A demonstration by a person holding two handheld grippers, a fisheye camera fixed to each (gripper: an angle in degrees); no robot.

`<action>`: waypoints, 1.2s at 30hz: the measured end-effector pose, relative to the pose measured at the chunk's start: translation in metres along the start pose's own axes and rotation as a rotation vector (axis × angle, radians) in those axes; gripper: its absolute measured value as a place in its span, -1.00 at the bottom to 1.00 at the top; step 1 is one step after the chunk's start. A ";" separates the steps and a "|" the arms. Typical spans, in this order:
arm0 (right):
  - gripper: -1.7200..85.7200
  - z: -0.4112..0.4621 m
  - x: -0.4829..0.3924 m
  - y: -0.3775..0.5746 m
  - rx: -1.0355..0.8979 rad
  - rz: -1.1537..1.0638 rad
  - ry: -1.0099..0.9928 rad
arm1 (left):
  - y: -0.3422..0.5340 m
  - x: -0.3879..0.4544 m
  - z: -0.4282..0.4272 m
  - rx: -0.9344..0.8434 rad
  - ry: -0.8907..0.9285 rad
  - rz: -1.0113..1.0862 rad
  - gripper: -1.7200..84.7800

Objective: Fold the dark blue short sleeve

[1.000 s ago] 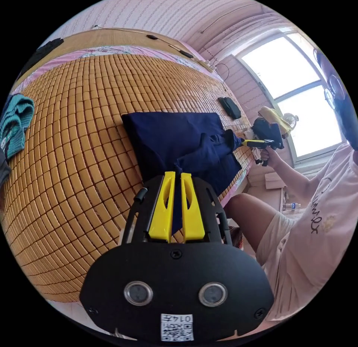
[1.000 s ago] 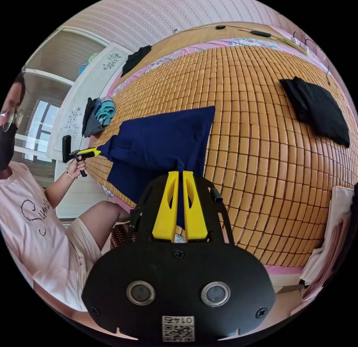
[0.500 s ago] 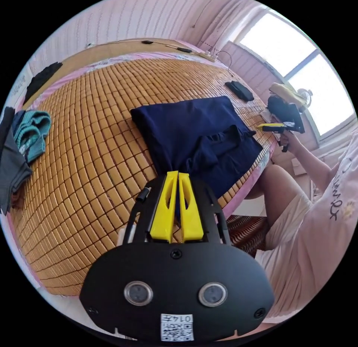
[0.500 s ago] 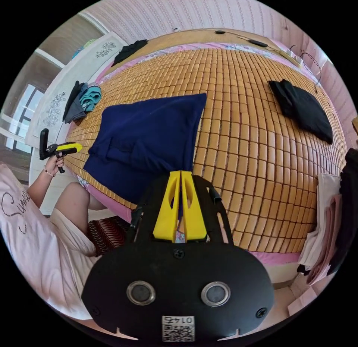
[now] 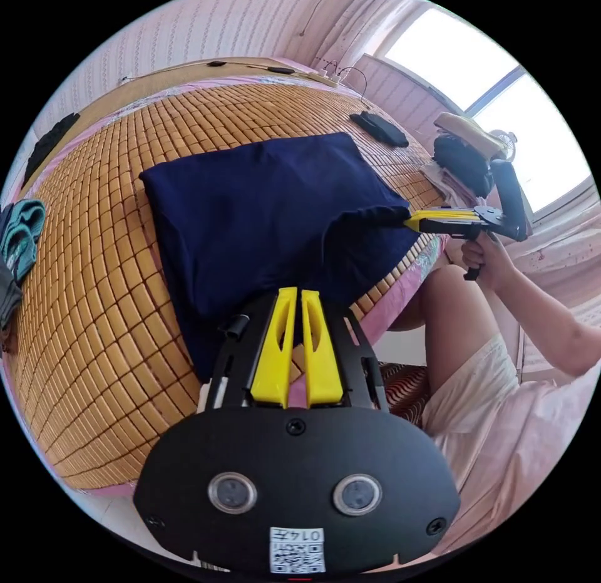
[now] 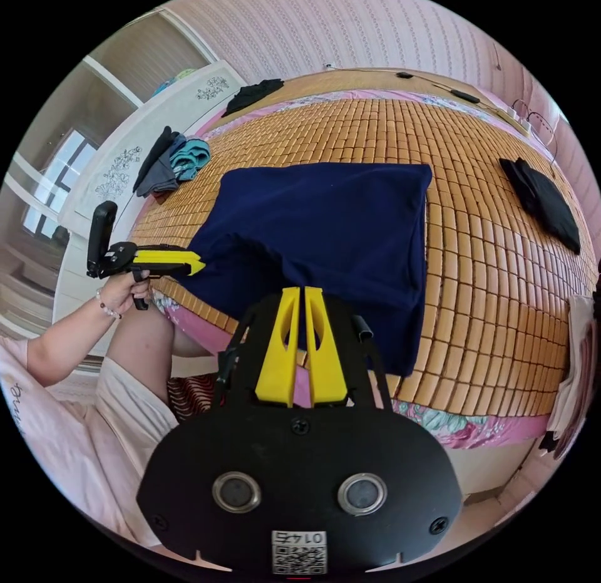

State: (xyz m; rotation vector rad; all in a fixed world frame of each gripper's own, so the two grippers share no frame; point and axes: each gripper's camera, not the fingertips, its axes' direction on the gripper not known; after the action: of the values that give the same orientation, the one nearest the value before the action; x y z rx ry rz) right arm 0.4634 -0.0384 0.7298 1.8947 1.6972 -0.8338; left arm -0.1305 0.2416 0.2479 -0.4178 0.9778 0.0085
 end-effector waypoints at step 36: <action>-0.98 0.115 -0.196 -0.098 -0.363 -0.250 0.326 | 0.058 0.094 0.131 0.018 -0.122 0.024 -0.98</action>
State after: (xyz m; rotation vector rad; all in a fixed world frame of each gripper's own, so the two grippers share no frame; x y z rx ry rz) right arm 0.3404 -0.2445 0.7915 1.6545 2.1434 -0.2742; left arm 0.0165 0.3235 0.2162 -0.3848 0.8618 0.0461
